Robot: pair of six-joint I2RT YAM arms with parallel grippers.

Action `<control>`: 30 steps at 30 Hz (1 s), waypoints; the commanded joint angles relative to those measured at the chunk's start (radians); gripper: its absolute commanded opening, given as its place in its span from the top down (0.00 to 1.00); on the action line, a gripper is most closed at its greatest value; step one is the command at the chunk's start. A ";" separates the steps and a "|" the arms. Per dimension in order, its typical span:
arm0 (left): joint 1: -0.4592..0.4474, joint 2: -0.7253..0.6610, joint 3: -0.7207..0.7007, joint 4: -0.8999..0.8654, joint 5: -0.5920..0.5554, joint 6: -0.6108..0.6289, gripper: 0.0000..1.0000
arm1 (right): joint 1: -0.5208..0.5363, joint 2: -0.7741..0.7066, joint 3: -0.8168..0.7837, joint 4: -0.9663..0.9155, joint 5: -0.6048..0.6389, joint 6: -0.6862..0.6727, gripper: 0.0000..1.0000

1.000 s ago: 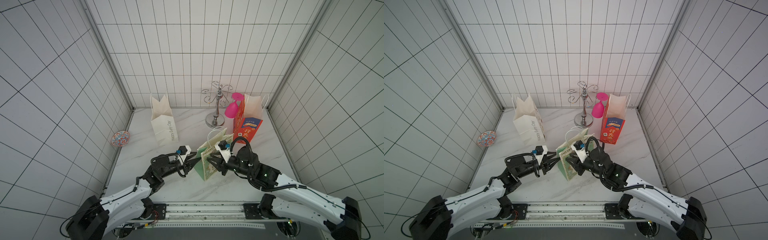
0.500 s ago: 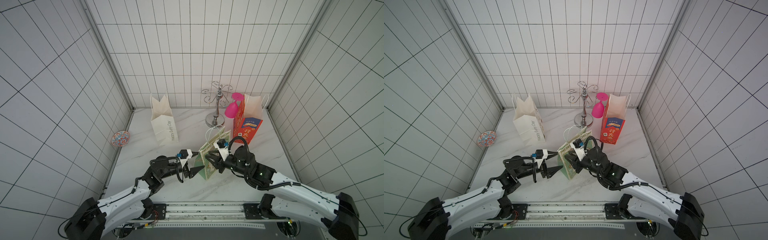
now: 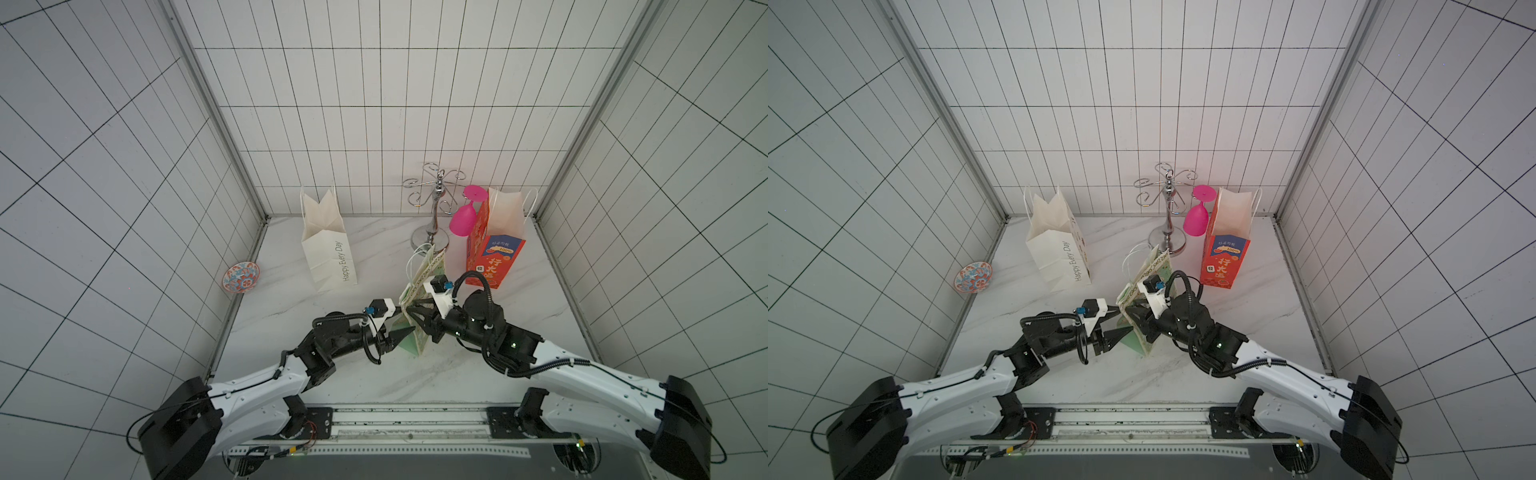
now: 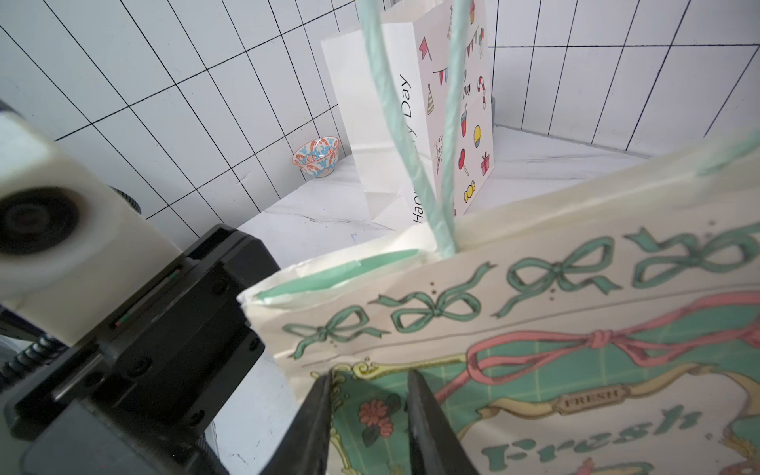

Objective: Put away the paper bag
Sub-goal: Press the paper bag.

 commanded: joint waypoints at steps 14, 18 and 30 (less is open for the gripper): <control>-0.020 -0.140 -0.012 0.006 -0.171 -0.115 0.23 | 0.007 -0.005 -0.057 0.008 0.036 -0.004 0.68; -0.020 -0.123 0.007 0.006 -0.186 -0.149 0.23 | 0.007 0.011 -0.052 0.008 0.025 -0.011 0.68; -0.022 -0.011 0.030 0.062 -0.352 -0.272 0.44 | 0.010 0.047 -0.049 0.048 0.013 -0.009 0.68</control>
